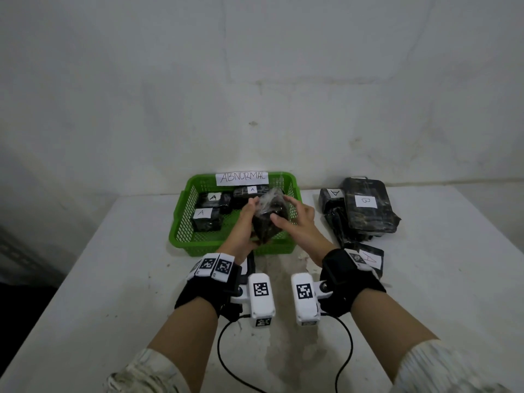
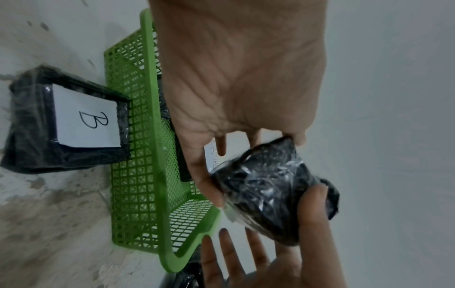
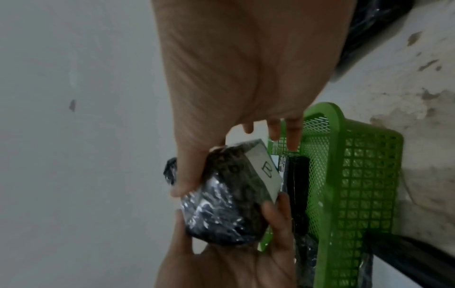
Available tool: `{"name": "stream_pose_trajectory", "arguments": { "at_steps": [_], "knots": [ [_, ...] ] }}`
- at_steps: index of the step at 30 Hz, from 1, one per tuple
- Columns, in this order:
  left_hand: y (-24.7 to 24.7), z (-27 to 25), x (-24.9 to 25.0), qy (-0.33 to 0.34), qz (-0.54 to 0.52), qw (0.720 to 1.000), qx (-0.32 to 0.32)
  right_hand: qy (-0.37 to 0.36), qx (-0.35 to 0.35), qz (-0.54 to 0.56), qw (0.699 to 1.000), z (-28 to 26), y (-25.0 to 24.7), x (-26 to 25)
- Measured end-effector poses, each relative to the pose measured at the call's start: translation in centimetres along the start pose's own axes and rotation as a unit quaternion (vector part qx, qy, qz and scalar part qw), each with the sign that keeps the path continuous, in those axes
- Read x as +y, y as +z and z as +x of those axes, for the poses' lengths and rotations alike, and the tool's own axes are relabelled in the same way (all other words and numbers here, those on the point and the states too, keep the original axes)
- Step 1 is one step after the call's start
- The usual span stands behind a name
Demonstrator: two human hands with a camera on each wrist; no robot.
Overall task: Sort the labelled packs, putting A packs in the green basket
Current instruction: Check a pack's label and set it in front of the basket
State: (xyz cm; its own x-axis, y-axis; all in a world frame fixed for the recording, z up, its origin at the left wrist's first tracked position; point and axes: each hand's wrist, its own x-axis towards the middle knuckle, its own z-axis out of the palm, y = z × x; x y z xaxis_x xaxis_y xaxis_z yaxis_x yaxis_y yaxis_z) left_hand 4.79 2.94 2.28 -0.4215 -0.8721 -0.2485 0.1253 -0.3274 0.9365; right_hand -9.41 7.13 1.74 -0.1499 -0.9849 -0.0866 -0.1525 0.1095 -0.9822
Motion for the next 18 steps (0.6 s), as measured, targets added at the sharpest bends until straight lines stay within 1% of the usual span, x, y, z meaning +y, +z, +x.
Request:
{"name": "stream_pose_trajectory", "arguments": {
  "at_steps": [1, 3, 5, 8, 10, 13, 16, 18],
  "knots": [
    [0.0, 0.0, 0.1, -0.019, 0.006, 1.0, -0.016, -0.011, 0.02, -0.002, 1.0, 0.0, 0.0, -0.2],
    [-0.1, 0.0, 0.1, -0.042, 0.02, 0.998, -0.036, -0.026, 0.029, 0.04, 0.998, 0.0, 0.0, -0.7],
    [0.0, 0.1, 0.2, -0.038, 0.036, 0.997, -0.047, -0.037, 0.03, 0.063, 0.997, 0.2, 0.2, -1.1],
    [0.0, 0.2, 0.4, -0.031, 0.096, 0.994, -0.05, -0.024, 0.037, 0.04, 0.998, 0.5, 0.3, -1.0],
    [0.1, 0.2, 0.6, -0.024, 0.135, 0.99, -0.041, -0.002, 0.032, 0.035, 0.999, 0.5, 0.4, -0.6],
    [0.5, 0.2, 0.8, -0.013, 0.167, 0.986, -0.006, 0.013, 0.023, 0.026, 0.999, -0.2, 0.5, -1.4],
    [0.6, 0.4, 1.0, -0.007, 0.175, 0.984, 0.023, 0.021, 0.019, 0.031, 0.999, -0.7, 0.5, -2.6],
    [0.4, 0.7, 1.0, -0.008, 0.18, 0.983, 0.03, 0.027, 0.016, 0.032, 0.999, -1.1, 0.4, -3.1]
  ]
}}
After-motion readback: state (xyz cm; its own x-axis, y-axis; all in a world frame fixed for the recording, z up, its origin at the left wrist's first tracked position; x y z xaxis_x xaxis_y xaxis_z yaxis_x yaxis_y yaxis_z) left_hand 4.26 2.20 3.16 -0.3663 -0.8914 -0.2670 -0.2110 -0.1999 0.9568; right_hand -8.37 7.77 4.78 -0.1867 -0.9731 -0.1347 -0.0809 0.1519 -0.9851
